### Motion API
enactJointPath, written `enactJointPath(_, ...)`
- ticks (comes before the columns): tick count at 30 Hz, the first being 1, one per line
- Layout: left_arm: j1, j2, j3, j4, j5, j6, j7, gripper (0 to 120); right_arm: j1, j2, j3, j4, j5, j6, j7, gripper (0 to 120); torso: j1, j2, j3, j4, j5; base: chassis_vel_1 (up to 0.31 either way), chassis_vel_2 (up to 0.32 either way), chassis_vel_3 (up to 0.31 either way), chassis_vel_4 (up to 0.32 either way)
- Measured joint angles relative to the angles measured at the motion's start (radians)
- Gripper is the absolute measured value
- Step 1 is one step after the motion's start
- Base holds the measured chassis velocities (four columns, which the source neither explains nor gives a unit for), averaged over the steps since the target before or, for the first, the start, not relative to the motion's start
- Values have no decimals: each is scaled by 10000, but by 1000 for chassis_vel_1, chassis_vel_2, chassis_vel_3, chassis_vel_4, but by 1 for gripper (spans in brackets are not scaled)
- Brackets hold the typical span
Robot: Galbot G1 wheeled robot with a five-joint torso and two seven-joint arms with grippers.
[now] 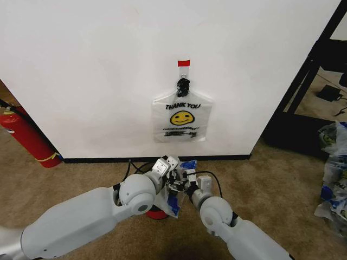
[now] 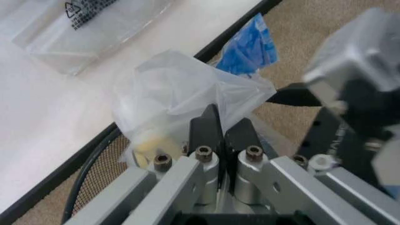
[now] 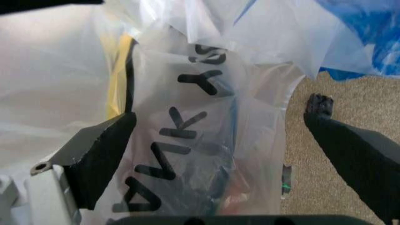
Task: Pick up the garbage bag from the wall and place it over the trash bin.
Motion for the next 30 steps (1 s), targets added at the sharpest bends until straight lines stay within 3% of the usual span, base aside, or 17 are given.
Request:
enactJointPath(9,228,65,-80,-70,1,0,34,0,445,200,-275,-543,244,-390,273,98,0,0,0,0,0,0,0,0,0)
enactJointPath(13,244,59,-99,-69,1,0,44,0,549,264,-324,-666,404,-416,338,90,0,0,0,0,0,0,0,0,0)
enactJointPath(30,488,85,-239,-123,21,0,48,0,620,441,-310,-940,832,-545,508,27,0,0,0,0,0,0,0,0,0)
